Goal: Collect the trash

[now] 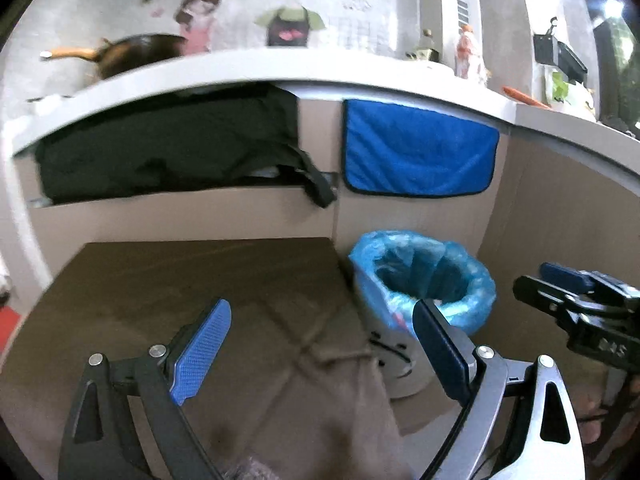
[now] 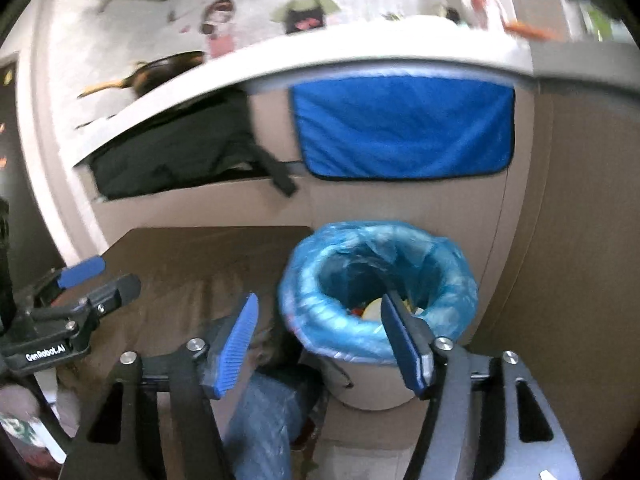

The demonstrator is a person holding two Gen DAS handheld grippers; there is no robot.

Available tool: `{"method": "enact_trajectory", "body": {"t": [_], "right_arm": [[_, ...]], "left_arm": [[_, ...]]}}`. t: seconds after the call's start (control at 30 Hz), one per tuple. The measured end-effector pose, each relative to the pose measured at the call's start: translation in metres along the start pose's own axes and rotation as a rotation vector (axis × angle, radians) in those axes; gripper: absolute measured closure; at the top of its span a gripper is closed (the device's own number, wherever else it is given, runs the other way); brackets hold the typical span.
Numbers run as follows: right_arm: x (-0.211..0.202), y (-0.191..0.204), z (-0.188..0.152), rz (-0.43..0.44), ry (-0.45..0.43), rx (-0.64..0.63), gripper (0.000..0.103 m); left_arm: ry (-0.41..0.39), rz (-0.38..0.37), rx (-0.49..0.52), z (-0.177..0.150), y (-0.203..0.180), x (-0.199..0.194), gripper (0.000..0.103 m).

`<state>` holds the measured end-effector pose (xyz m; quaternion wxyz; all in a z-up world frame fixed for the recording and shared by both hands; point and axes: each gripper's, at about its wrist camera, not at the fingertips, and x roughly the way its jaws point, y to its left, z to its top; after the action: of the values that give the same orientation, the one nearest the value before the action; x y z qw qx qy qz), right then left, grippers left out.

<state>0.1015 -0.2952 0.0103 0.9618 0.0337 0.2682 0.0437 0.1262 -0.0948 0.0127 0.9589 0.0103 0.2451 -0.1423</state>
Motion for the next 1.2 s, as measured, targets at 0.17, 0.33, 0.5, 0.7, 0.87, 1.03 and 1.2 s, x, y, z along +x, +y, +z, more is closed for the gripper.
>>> {"method": "enact_trajectory", "body": {"t": [0.17,0.33,0.5,0.7,0.87,1.03,1.2], "right_arm": [[-0.051,0.038,-0.029,-0.025,-0.069,-0.039,0.021],[-0.073,0.061,-0.054,-0.04,-0.068,-0.039,0.021],[-0.085,0.072,-0.065,-0.039,-0.084,-0.019,0.021],[-0.082,0.085,-0.068,-0.036,-0.075,-0.052,0.021],[-0.079,0.089,-0.069,-0.023,-0.062,-0.05,0.021],[-0.077,0.087,-0.069,-0.034,-0.06,-0.054,0.021],[-0.078,0.086,-0.07,-0.033,-0.06,-0.047,0.021]], "left_arm": [[0.015,0.143,0.012,-0.023,0.002,-0.043,0.011],[-0.026,0.165,0.039,-0.043,0.004,-0.083,0.011],[-0.049,0.235,0.036,-0.059,0.012,-0.11,0.011],[-0.077,0.319,-0.052,-0.062,0.033,-0.125,0.011],[-0.043,0.292,-0.065,-0.068,0.037,-0.122,0.011],[-0.044,0.276,-0.058,-0.068,0.036,-0.122,0.011],[-0.049,0.27,-0.056,-0.068,0.038,-0.123,0.011]]}}
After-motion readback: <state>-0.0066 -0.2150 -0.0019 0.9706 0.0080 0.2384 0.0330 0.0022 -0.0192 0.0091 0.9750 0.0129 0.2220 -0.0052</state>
